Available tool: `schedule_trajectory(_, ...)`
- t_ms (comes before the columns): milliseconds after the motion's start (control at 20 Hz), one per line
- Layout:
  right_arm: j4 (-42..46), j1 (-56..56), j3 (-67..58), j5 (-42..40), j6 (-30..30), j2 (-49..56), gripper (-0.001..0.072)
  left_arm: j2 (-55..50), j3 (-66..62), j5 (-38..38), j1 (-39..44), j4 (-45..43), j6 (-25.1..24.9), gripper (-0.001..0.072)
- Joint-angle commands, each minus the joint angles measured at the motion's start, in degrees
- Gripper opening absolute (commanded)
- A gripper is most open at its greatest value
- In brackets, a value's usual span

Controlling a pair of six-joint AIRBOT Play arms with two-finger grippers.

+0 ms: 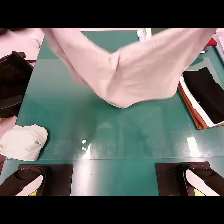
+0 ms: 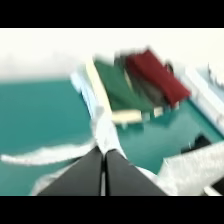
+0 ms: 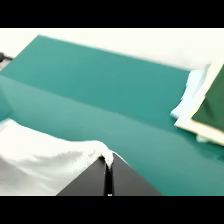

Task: Fold the shirts.

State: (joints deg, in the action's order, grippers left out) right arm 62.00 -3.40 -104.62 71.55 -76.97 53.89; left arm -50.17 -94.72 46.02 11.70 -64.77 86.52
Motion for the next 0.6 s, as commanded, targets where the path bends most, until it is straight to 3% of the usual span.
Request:
schedule_trajectory(0,6.1,0.0,-9.7,2.8,0.0,-0.4,0.0014,2.9,-16.0,5.6,-1.2,-5.9,0.0,0.0021)
schedule_trajectory(300,13.3,-0.1,-14.8,3.9,-2.7,-1.9,0.0014,2.9,-23.2,2.9,-1.2,-7.1,0.0,0.0021)
schedule_trajectory(550,13.2,-0.1,-9.7,4.3,-5.0,-1.2,0.0013,-4.0,-22.6,10.6,-1.2,-14.6,0.0,0.0022)
